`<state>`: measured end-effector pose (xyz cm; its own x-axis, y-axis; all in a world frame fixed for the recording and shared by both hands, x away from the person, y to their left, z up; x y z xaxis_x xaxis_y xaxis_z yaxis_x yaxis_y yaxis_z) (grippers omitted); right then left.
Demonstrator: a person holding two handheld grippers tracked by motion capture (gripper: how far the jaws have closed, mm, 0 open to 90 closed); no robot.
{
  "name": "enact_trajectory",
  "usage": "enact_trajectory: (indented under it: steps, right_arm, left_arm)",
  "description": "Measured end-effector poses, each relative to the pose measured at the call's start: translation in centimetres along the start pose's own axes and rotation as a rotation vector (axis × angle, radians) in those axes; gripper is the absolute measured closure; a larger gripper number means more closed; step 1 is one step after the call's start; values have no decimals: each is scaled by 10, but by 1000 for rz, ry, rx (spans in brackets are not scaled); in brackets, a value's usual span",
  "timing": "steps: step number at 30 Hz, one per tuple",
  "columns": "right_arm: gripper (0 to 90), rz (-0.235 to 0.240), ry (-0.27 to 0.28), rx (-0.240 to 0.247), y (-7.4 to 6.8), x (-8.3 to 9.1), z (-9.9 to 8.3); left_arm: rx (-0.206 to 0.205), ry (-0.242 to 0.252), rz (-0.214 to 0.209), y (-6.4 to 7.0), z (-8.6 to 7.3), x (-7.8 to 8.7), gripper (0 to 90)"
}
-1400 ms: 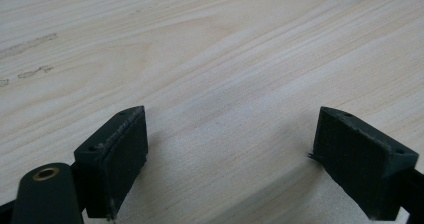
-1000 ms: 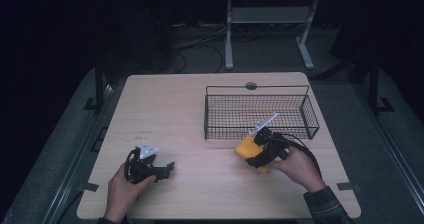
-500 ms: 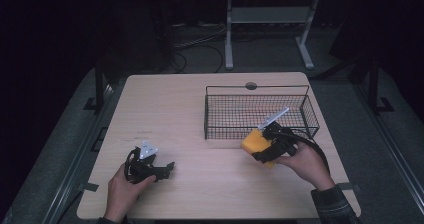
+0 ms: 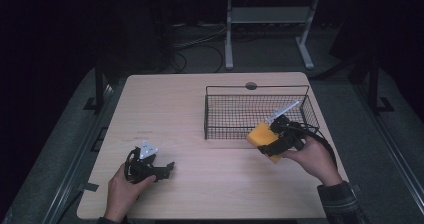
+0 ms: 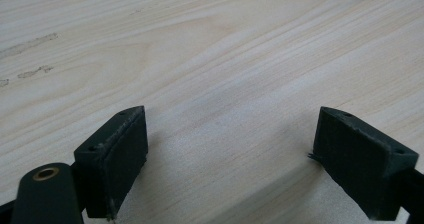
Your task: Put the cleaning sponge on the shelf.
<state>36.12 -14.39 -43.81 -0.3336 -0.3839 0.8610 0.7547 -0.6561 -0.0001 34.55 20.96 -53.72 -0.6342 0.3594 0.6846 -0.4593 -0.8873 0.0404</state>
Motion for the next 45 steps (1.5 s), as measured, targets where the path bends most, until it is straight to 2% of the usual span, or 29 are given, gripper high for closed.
enact_trajectory:
  steps: [17, 30, 45]
  right_arm:
    - [225, -53, 14, -76, 34, 12, 1]
    - [225, -107, 8, -134, 64, 15, 0]
    - [225, -147, 15, -191, 98, 18, 2]
  left_arm:
    - [0, -2, 0, 0, 0, 0, 134]
    - [0, -1, 0, 0, 0, 0, 134]
    - [-3, -5, 0, 0, 0, 0, 134]
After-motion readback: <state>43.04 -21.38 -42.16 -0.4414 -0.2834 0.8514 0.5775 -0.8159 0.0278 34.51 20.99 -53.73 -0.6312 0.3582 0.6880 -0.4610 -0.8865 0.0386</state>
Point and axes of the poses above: each handheld gripper's, and its own axes: x roughly backward along the jaws, z roughly out of its top, y roughly to its right, the point moved 9 cm from there along -x, roughly forward along the jaws, and after that the axes turned 4 degrees about x, right-handed, at the moved point
